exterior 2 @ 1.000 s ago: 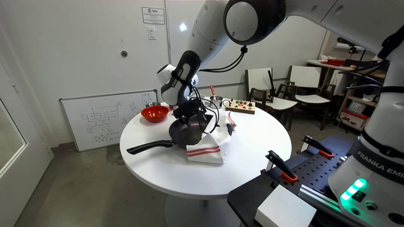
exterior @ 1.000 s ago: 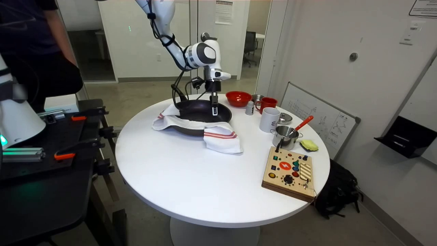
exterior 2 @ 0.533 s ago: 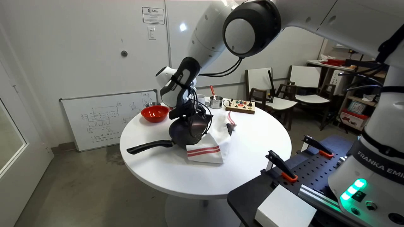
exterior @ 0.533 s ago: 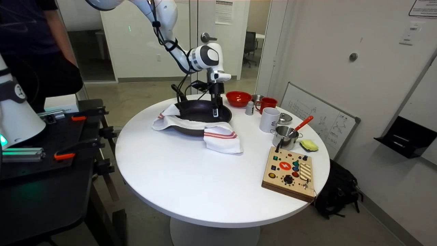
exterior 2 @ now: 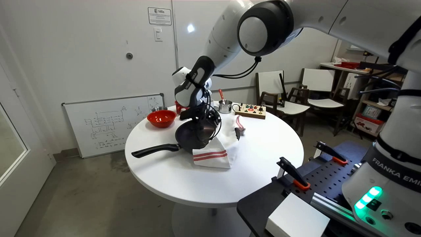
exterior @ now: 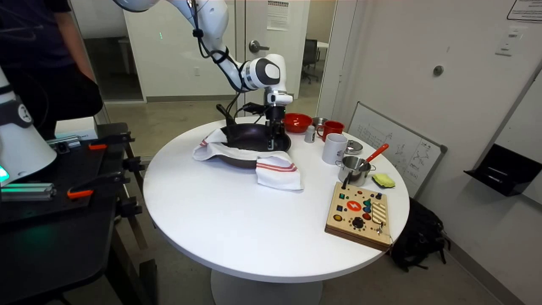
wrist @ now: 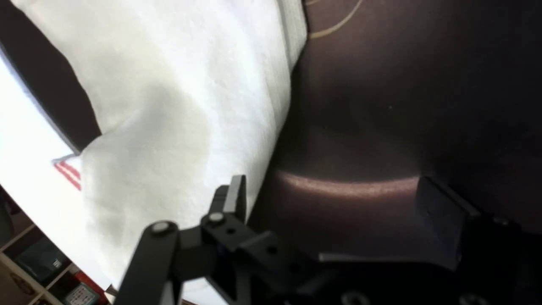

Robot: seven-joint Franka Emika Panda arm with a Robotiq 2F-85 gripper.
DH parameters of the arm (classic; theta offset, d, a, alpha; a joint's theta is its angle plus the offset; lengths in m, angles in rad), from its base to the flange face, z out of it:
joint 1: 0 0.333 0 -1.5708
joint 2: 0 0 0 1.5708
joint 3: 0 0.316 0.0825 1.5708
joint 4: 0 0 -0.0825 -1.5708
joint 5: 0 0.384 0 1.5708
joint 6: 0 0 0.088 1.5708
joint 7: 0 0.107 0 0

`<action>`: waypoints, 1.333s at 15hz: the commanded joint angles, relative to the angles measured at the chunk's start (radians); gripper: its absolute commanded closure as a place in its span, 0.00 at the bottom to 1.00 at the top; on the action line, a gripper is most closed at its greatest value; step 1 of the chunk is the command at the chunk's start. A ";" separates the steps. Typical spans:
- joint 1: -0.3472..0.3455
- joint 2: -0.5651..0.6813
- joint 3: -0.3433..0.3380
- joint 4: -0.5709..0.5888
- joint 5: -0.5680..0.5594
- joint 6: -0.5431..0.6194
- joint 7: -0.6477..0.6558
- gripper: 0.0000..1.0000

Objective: Pick up the kitchen towel and wipe the pan

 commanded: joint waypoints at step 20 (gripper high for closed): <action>-0.003 -0.148 0.021 -0.147 -0.040 0.004 0.149 0.00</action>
